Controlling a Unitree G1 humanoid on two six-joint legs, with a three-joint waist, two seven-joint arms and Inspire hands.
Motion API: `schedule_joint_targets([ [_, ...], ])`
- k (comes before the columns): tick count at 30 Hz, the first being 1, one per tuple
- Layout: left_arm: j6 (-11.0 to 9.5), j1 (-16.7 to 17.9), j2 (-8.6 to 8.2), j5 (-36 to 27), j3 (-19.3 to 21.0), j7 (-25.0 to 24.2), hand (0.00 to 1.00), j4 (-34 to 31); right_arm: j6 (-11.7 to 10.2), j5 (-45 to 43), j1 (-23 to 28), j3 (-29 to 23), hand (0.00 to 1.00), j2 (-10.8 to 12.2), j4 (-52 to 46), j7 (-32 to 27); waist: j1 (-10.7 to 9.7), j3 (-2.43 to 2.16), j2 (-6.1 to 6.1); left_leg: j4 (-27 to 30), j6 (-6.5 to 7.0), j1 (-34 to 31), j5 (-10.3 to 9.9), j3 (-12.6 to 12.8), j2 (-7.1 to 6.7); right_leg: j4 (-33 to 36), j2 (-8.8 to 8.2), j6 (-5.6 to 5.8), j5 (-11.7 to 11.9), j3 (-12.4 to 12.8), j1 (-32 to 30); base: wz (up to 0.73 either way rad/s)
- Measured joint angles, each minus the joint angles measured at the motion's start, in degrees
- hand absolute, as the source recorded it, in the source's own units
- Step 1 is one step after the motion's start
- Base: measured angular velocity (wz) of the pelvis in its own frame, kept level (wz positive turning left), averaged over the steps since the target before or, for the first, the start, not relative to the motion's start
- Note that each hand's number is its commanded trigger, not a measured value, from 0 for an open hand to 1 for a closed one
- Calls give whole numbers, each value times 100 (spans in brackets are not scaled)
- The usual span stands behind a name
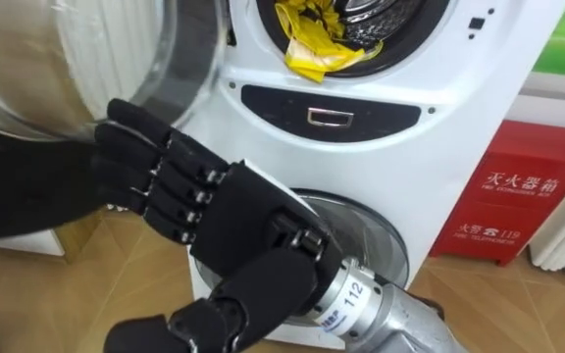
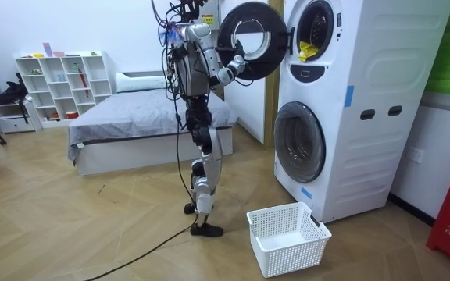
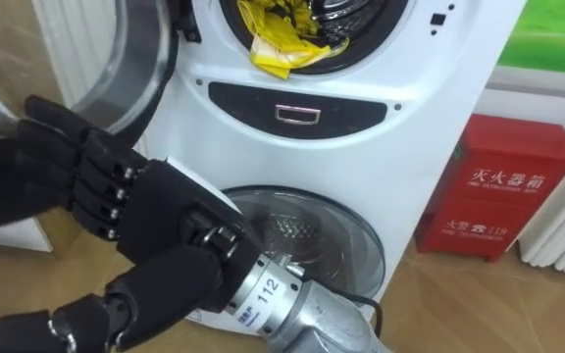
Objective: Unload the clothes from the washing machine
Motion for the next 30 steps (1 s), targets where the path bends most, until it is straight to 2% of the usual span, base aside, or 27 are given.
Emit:
schedule_joint_targets([
  [7, -5, 88, -30, 45, 18, 1, 0, 14, 17, -101, 0, -457, 0, 15, -220, -232, -61, 14, 29, 2, 6, -26, -4, -5, -11, -14, 26, 14, -9, -25, -4, 1],
  [9, -5, 147, -33, 36, 132, 4, 0, 13, 17, -165, -6, -689, 0, 10, -440, -442, -174, 9, 66, 3, 6, -24, -3, -1, -11, -12, 25, 14, -9, -27, -2, 2],
  [12, -28, 210, -44, 35, 358, 23, 0, 119, -10, -142, -3, -1015, 0, -110, -594, -657, -304, 12, 119, -1, 7, -1, -3, -1, -8, -9, 25, 14, -8, -15, 12, 0],
  [17, -69, 251, -43, 9, 473, 39, 0, 133, -50, -112, -3, -1467, 0, -377, -660, -835, -491, 13, 173, -6, 7, 5, -3, 3, -5, -5, 25, 14, -8, -9, 14, 0],
  [21, -148, 247, -43, -2, 502, 39, 0, 128, -60, -142, -3, -1623, 0, -474, -660, -886, -577, 1, 163, 0, 7, 18, -3, 21, -4, -4, -4, 13, -7, 7, 18, -2],
  [22, -153, 248, -43, -1, 509, 39, 0, 128, -62, -149, -3, -1640, 0, -479, -660, -886, -589, -15, 139, 1, 7, 23, -2, 23, -5, -2, -4, 13, -7, 8, 23, 0],
  [26, -147, 316, -41, 9, 567, 39, 0, 136, -71, -177, -1, -1682, 0, -508, -658, -897, -623, -12, 135, -5, 7, 137, -2, 74, -5, -9, 6, 14, -8, 56, 113, -5],
  [30, -142, 350, -56, 9, 564, 13, 0, 170, -96, -602, 3, -1682, 0, -480, -642, -920, -630, -12, 128, -8, 8, 150, -3, 97, -3, -10, 32, 15, -7, 80, 112, -3],
])
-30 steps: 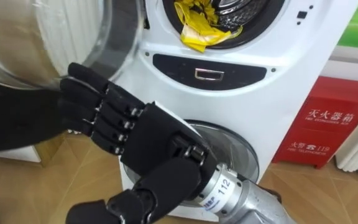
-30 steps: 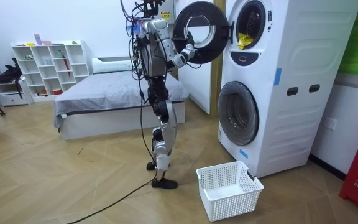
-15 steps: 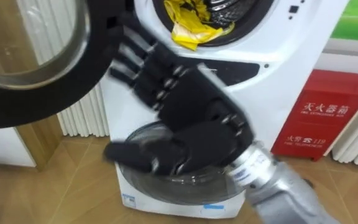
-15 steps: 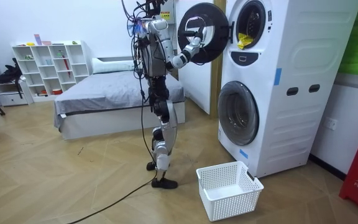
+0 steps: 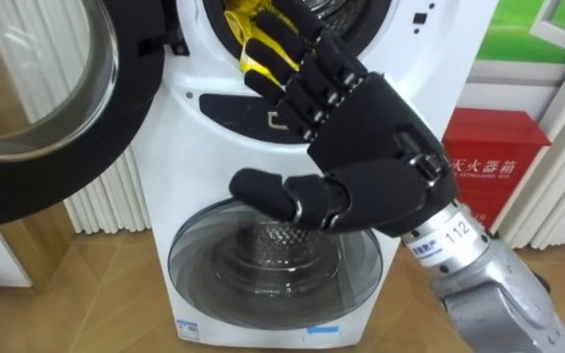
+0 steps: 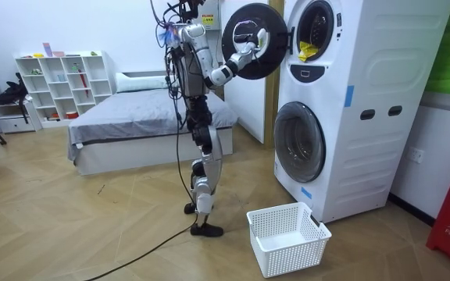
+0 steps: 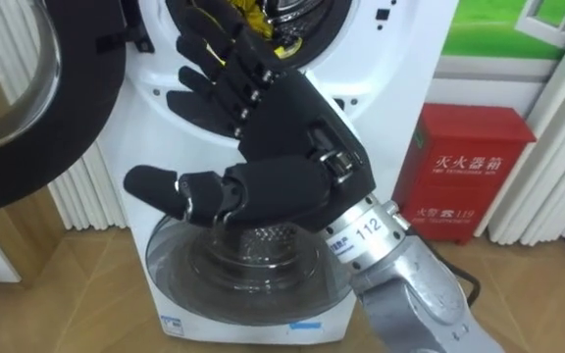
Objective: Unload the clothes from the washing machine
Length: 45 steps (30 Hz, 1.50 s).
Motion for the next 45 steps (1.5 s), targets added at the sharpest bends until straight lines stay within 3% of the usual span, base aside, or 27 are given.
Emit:
schedule_joint_targets([
  [9, 0, 14, -7, -3, -2, 17, 0, -4, 0, -283, 71, 0, 0, 2, 6, -206, -12, 44, 71, -10, -2, -4, -2, -4, 7, -6, 16, -1, 0, 7, -5, 0],
  [15, 0, 50, -62, 41, 0, 38, 0, -30, -2, -1107, 69, -2, 0, 4, 6, -382, -27, 16, 127, -7, -2, -43, -2, -26, 5, -5, 16, -1, 1, -24, -27, 1],
  [20, 6, 61, -77, 91, 66, 33, 0, -27, -22, -1765, 59, -126, 0, 0, 472, -680, -8, -27, 58, 38, 0, -27, 1, -37, 7, 17, 2, -1, 1, -52, 14, 2],
  [23, 34, 103, -71, 92, 115, 33, 0, -28, -19, -2036, 57, -208, 0, 1, 610, -992, 4, -1, -56, 90, -1, -41, 0, -30, 14, 25, 3, -5, -2, -46, 23, 2],
  [25, 57, 111, -90, 86, 177, 31, 0, -4, -19, -2260, 41, -235, 0, 55, 611, -1120, 17, 15, -94, 224, -6, -103, -20, -22, 20, 56, 3, -25, -20, -10, 15, 0],
  [28, 50, 98, -54, 87, 222, 39, 0, 10, -32, -2395, -14, -271, 0, 68, 656, -1278, 18, 41, -140, 904, -59, -332, -348, -75, 118, 503, 28, -59, -305, -18, -80, 7],
  [29, 44, 106, -28, 89, 223, 40, 0, 30, -32, -2406, -32, -297, 0, 69, 709, -1334, 123, 51, -166, 1250, -87, -418, -447, -74, 148, 671, 17, -86, -434, 6, -111, 0],
  [34, 49, 194, 18, 47, 227, 39, 0, 50, -205, -2436, -159, -347, 0, 128, 1040, -1611, 229, 71, -149, 2271, -128, -774, -475, 82, 325, 935, 95, -208, -694, 176, -81, 0],
  [35, 52, 216, 34, 49, 224, 39, 0, 50, -232, -2427, -202, -350, 0, 126, 1127, -1690, 214, 83, -179, 2587, -161, -1016, -397, 59, 324, 938, 169, -320, -680, 391, -106, 31],
  [36, 69, 220, 34, 60, 220, 32, 0, 50, -231, -2389, -199, -355, 0, 110, 1176, -1773, 160, 89, -249, 2558, -175, -1284, -386, 43, 197, 917, 171, -344, -692, 589, -119, 43],
  [38, 76, 197, 1, 62, 197, 10, 0, 40, -234, -2359, -235, -396, 0, 29, 1253, -1840, 161, 94, -245, 1965, -209, -1714, -291, 56, 10, 895, 157, -395, -678, 778, -118, 34],
  [39, 75, 209, -3, 65, 200, 10, 0, 31, -234, -2365, -265, -396, 0, -1, 1312, -1841, 213, 82, -231, 1691, -213, -1823, -187, 64, -17, 883, 158, -426, -661, 815, -106, -10],
  [40, 75, 251, 12, 74, 225, 14, 0, 22, -229, -2362, -298, -392, 0, -29, 1394, -1843, 344, 59, -179, 1182, -174, -1961, 210, 62, 5, 832, 199, -420, -662, 894, -88, -45],
  [41, 74, 330, 52, 75, 236, 24, 0, 22, -227, -2373, -297, -358, 0, -20, 1405, -1838, 410, 68, -119, 815, -162, -2009, 664, 57, 31, 814, 206, -382, -668, 956, -37, -53],
  [42, 75, 390, 77, 77, 259, 23, 0, 25, -229, -2390, -297, -340, 0, -19, 1406, -1839, 405, 45, -141, 628, -84, -1926, 1009, 63, 13, 802, 197, -349, -708, 994, -16, -37],
  [45, 68, 376, 80, 62, 274, -26, 0, 26, -229, -2337, -295, -321, 0, 8, 1410, -1907, 361, -5, -267, 660, 96, -1820, 1220, 215, -40, 578, 99, -261, -749, 948, 118, -21],
])
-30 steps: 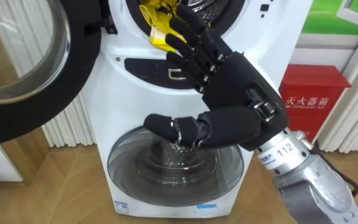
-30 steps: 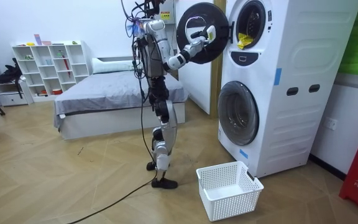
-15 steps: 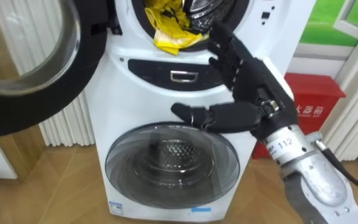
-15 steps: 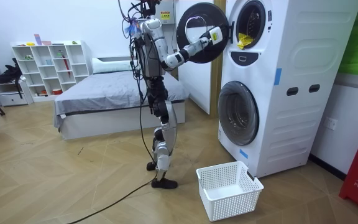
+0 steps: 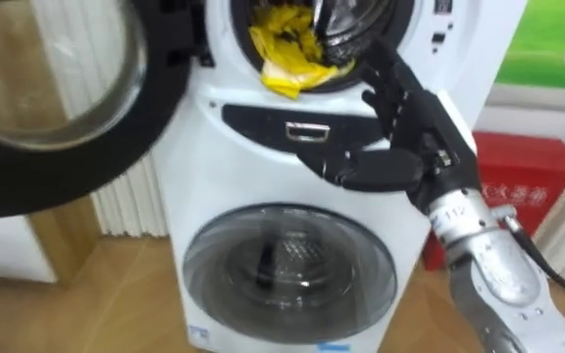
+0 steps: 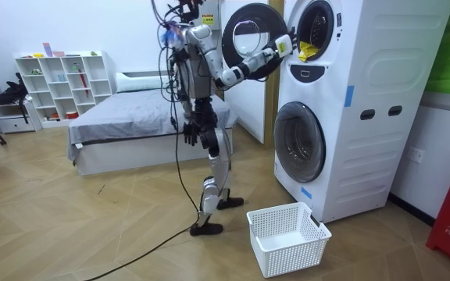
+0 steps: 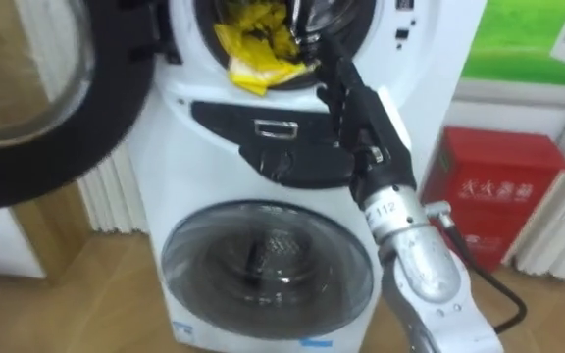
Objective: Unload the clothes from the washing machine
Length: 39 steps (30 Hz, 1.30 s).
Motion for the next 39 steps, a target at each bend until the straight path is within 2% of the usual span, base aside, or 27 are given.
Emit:
schedule_joint_targets([
  [1, 0, -4, -3, -8, 0, -8, 0, -2, -2, 17, -3, 3, 0, 1, -1, -2, -36, -14, -27, 14, 18, 4, -35, 8, -28, -53, -33, 22, 3, -38, 37, 0],
  [2, -8, -72, -10, -14, 14, -50, 0, -21, -2, 13, 4, 4, 0, -23, -2, -43, -97, -11, -57, 76, 41, 14, -129, 12, -83, -128, -93, 50, 7, -64, 149, 7],
  [3, -33, -126, -29, -14, 68, -81, 0, -39, -2, -10, 7, 3, 0, -39, -3, -92, -115, -6, -53, 197, 59, 26, -279, 36, -97, -155, -125, 99, -9, -66, 232, 4],
  [4, -51, -139, -28, -12, 70, -91, 0, -54, -2, -25, 7, 3, 0, -37, -3, -100, -115, 0, -43, 240, 64, 44, -347, 69, -105, -156, -148, 138, -31, -73, 268, -8],
  [6, -60, -207, -29, 6, 70, -99, 0, -98, -2, -131, 8, -13, 0, -63, -3, -144, -182, 17, -9, 382, 106, 85, -567, 125, -195, -109, -271, 316, -131, -170, 384, -2],
  [7, -62, -215, -31, 7, 67, -105, 0, -102, -2, -152, 7, -19, 0, -66, -7, -161, -211, 23, 8, 414, 125, 88, -613, 122, -234, -52, -306, 369, -161, -214, 394, 10],
  [9, -50, -308, -32, -2, 64, -183, 0, -112, -15, -286, 4, -95, 0, -112, -67, -219, -244, 64, 96, 569, 218, 85, -838, 127, -317, 492, -469, 645, -318, -365, 251, 10],
  [10, -50, -328, -32, -1, 64, -201, 0, -133, -17, -312, 7, -96, 0, -147, -67, -221, -245, 60, 108, 576, 255, 94, -882, 133, -362, 712, -541, 731, -366, -426, 170, 8],
  [11, -52, -344, -33, -2, 62, -224, 0, -142, -17, -328, 9, -95, 0, -183, -67, -223, -246, 55, 128, 570, 324, 144, -944, 161, -458, 1243, -709, 821, -417, -499, -22, 8],
  [12, -49, -349, -32, -2, 63, -225, 0, -144, -17, -352, 10, -93, 0, -177, -67, -220, -257, 56, 138, 557, 366, 184, -976, 185, -495, 1513, -798, 824, -418, -543, -116, 18],
  [13, -27, -387, -15, 3, 63, -224, 0, -154, -17, -417, 10, -87, 0, -161, -68, -232, -295, 57, 130, 550, 458, 266, -1048, 239, -612, 2019, -991, 833, -400, -620, -271, 24],
  [14, 17, -455, -1, 14, 62, -212, 0, -158, -70, -442, 61, -85, 0, -156, -88, -307, -316, 67, 92, 477, 520, 439, -1101, 287, -720, 2429, -1138, 839, -318, -583, -373, 18],
  [15, 65, -461, 6, 38, 65, -192, 0, -155, -266, -508, 370, -82, 0, -144, -163, -371, -328, 72, 100, 350, 549, 665, -1117, 234, -777, 2788, -1184, 838, -69, -583, -437, 9],
  [16, 86, -459, 11, 65, 63, -180, 0, -153, -377, -520, 520, -90, 0, -145, -164, -367, -384, 75, 127, 285, 560, 784, -1124, 177, -775, 2918, -1170, 833, 104, -581, -485, 4],
  [17, 81, -481, 28, 107, 47, -113, 0, -150, -492, -510, 702, -109, 0, -150, -165, -356, -463, 68, 181, 162, 570, 945, -1125, 65, -747, 2933, -1091, 850, 105, -538, -533, 7],
  [18, 61, -572, 40, 212, 49, -28, 0, -147, -478, -505, 713, -122, 0, -148, -164, -328, -512, 64, 171, 64, 573, 1022, -1127, 38, -669, 2788, -980, 812, -107, -443, -683, 8],
  [19, 52, -640, 44, 271, 53, 15, 0, -147, -439, -503, 715, -143, 0, -145, -165, -304, -538, 68, 177, 30, 573, 1051, -1126, -3, -634, 2661, -909, 794, -190, -439, -779, 7],
  [20, 34, -731, 43, 256, 44, 79, 0, -174, -371, -503, 741, -177, 0, -144, -163, -286, -568, 73, 187, -18, 571, 1113, -1124, -24, -556, 2225, -762, 753, -238, -368, -946, 7],
  [21, 20, -743, 41, 256, 36, 90, 0, -207, -343, -503, 748, -190, 0, -144, -162, -282, -587, 73, 186, -40, 569, 1144, -1125, -23, -533, 1949, -723, 738, -224, -357, -993, 0],
  [22, -19, -751, 28, 256, -5, 109, 0, -245, -275, -504, 747, -223, 0, -146, -164, -282, -605, 74, 174, -64, 556, 1200, -1133, -22, -530, 1241, -654, 728, -97, -234, -1030, 9],
  [23, -38, -746, 19, 260, -85, 170, 0, -249, -203, -475, 753, -231, 0, -145, -162, -305, -627, 76, 157, -65, 535, 1295, -1156, -54, -558, 767, -617, 658, 531, -183, -1015, 19],
  [24, -36, -721, 8, 262, -102, 201, 0, -246, -153, -463, 774, -233, 0, -141, -161, -317, -642, 29, 181, -69, 521, 1320, -1167, -107, -550, 669, -595, 634, 550, -196, -927, 15],
  [25, -24, -653, 5, 258, -109, 243, 0, -260, -97, -445, 767, -238, 0, -150, -162, -338, -607, 4, 218, -103, 489, 1346, -1181, -132, -502, 476, -552, 637, 576, -246, -834, 3],
  [30, 209, -371, 27, 266, -110, 339, 0, -220, -97, -339, 720, -295, 0, -149, -164, -360, -528, 4, 210, -242, 361, 1383, -1131, -80, -318, -9, -293, 483, 832, -261, -711, -9],
  [36, 232, -320, -91, 258, -138, 332, 0, -221, -76, -270, 659, -266, 0, -80, -236, -283, -506, 5, 213, -313, 248, 1379, -1118, -22, -199, -188, -198, 358, 943, -279, -680, -7],
  [39, 229, -340, -91, 257, -200, 314, 0, -231, 73, -605, 658, -175, 0, -75, -464, -236, -524, -11, 189, -328, 213, 1350, -1109, -2, -169, -191, -162, 318, 956, -249, -704, -7],
])
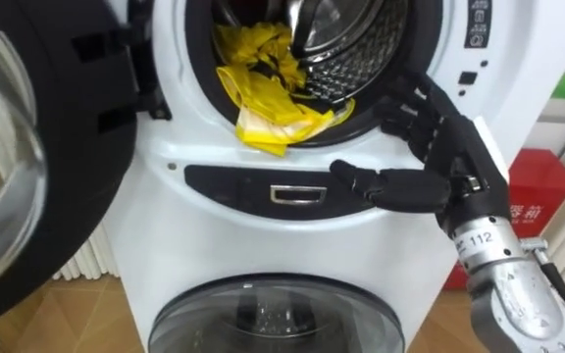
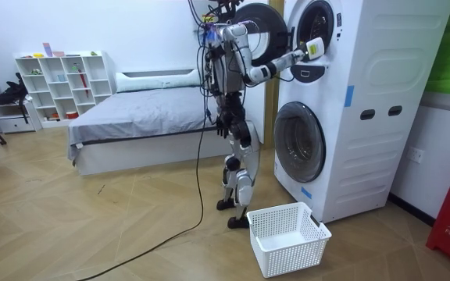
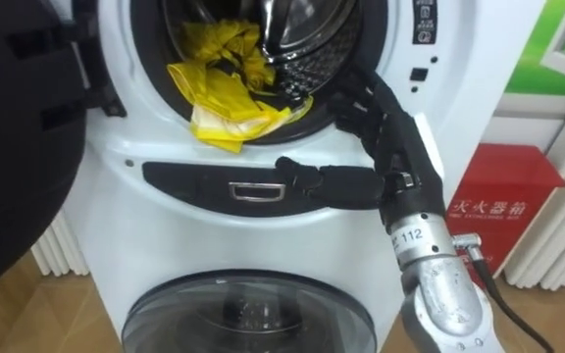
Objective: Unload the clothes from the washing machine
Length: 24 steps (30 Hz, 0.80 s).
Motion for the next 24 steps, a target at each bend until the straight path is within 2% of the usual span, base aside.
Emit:
schedule_joint_targets([
  [3, -3, -68, 4, 2, -21, -16, 0, -1, 70, -396, -1, 30, 0, -6, -172, 111, 9, -3, 1, -81, -50, 19, 22, 18, 1, -7, 43, -33, -11, 27, -19, -2],
  [4, -13, -85, 6, 4, -17, -24, 0, 2, 206, -470, -1, 55, 0, -33, -320, 166, 7, -9, 10, -108, -61, 35, 27, 27, 19, -69, 79, -62, 5, 46, 0, -7],
  [8, -71, -105, 9, 1, -16, -36, 0, 9, 456, -624, -62, 67, 0, -170, -630, 422, 18, -13, 20, -190, -127, 81, 54, 93, 84, -135, 155, -123, 42, 85, -9, -11],
  [9, -72, -89, 18, 7, 4, -37, 0, 8, 557, -625, -136, 95, 0, -188, -681, 527, 39, -13, 21, -229, -139, 102, 56, 163, 113, -159, 192, -151, 58, 151, -13, -26],
  [13, -106, -103, 32, 2, 31, -48, 0, -38, 790, -624, -206, 94, 0, -220, -921, 809, 31, -24, 5, -305, -189, 38, 75, 165, 140, -132, 228, -202, 25, 160, -102, -5],
  [17, -114, -103, 101, 1, 8, -56, 0, -50, 975, -629, -352, 169, 0, -219, -983, 949, 26, -53, -85, -297, -250, 59, 91, 187, 205, -76, 289, -289, -13, 178, -159, -5],
  [21, -93, -44, 147, 1, -89, -49, 0, -68, 1298, -629, -583, 382, 0, -218, -983, 1093, 31, -56, -212, -296, -313, 113, 115, 152, 278, -89, 371, -397, -19, 242, -147, -11],
  [24, -46, -47, 172, 0, -89, -23, 0, -92, 1429, -629, -595, 407, 0, -212, -983, 1182, 101, -67, -295, -288, -390, 138, 128, 140, 325, -75, 414, -469, -33, 236, -130, 0],
])
